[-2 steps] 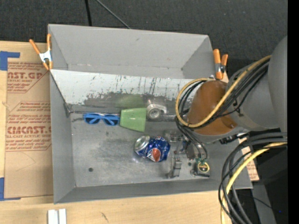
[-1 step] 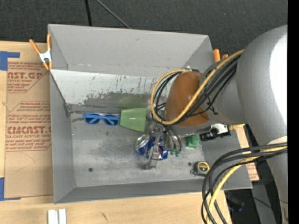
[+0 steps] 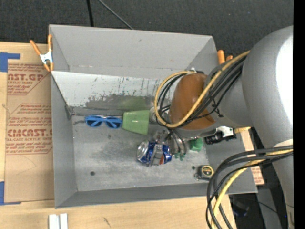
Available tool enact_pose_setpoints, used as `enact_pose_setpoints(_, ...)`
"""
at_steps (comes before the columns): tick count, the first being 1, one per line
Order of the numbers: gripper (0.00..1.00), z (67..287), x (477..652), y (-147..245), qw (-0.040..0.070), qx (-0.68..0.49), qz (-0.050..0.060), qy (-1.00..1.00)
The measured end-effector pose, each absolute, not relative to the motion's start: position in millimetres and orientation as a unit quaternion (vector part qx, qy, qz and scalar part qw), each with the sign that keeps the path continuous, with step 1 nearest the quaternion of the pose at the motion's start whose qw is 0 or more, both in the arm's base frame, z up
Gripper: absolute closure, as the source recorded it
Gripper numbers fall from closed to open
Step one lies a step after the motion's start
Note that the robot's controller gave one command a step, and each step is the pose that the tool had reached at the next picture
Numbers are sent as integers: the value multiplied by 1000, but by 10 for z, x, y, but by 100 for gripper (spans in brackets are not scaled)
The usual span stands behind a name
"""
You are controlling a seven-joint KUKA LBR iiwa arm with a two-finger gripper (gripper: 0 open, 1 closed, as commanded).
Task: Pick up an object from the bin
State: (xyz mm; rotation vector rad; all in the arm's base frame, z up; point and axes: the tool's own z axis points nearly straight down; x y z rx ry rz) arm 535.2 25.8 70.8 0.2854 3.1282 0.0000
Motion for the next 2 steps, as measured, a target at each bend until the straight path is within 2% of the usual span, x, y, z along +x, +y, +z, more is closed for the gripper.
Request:
enact_pose_setpoints(1,100,1966,5304,284,4,97,1,995)
enact_pose_setpoints(2,100,3403,5465,345,6,100,1,995)
